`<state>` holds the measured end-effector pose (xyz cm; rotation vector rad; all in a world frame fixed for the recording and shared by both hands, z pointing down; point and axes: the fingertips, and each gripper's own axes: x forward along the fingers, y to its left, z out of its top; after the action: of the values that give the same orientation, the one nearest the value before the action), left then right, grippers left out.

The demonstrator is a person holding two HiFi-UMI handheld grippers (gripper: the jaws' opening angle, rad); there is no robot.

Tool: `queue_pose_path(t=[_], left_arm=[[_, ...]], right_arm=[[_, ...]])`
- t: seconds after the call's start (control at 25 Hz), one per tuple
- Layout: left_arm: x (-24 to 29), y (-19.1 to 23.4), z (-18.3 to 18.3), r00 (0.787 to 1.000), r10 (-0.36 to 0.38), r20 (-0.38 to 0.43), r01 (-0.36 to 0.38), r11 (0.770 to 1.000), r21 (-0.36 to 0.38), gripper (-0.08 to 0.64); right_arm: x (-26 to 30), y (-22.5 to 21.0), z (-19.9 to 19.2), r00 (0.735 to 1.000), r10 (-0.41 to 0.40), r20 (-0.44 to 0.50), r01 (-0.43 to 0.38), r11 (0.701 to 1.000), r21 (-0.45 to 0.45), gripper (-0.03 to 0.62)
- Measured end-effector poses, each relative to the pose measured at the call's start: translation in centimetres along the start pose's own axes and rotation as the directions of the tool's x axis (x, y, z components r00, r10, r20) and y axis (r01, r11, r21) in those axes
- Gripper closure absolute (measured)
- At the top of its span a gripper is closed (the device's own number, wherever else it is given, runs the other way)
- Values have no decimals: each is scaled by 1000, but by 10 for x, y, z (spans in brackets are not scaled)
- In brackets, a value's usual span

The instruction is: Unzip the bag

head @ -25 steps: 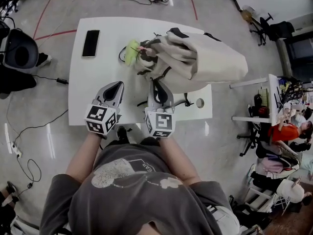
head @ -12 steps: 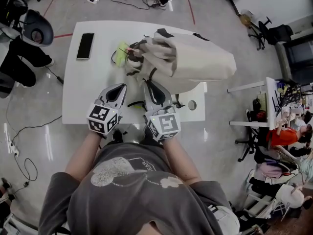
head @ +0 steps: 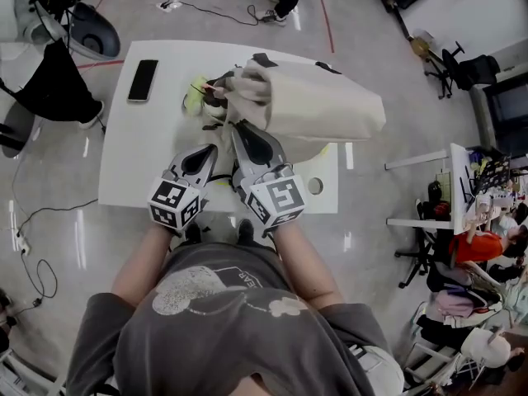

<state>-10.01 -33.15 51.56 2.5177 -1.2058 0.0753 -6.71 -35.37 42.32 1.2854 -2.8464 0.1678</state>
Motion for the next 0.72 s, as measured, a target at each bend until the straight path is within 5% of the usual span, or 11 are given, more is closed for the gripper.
queue_pose_path(t=[0.44,0.52,0.72], left_arm=[[21,-29,27,997,-49,55,46,997,56,546],[26,-35,29,997,-64,47,60,995,76,451],[40,-39,32,998,-35,47,28,988,150,439]], right_arm=[[-10,-18,29,999,33,23,-34,998,58,569],[-12,-19,31,999,37,30,-38,997,65,569],[-19,-31,35,998,30,49,-34,996,87,569]])
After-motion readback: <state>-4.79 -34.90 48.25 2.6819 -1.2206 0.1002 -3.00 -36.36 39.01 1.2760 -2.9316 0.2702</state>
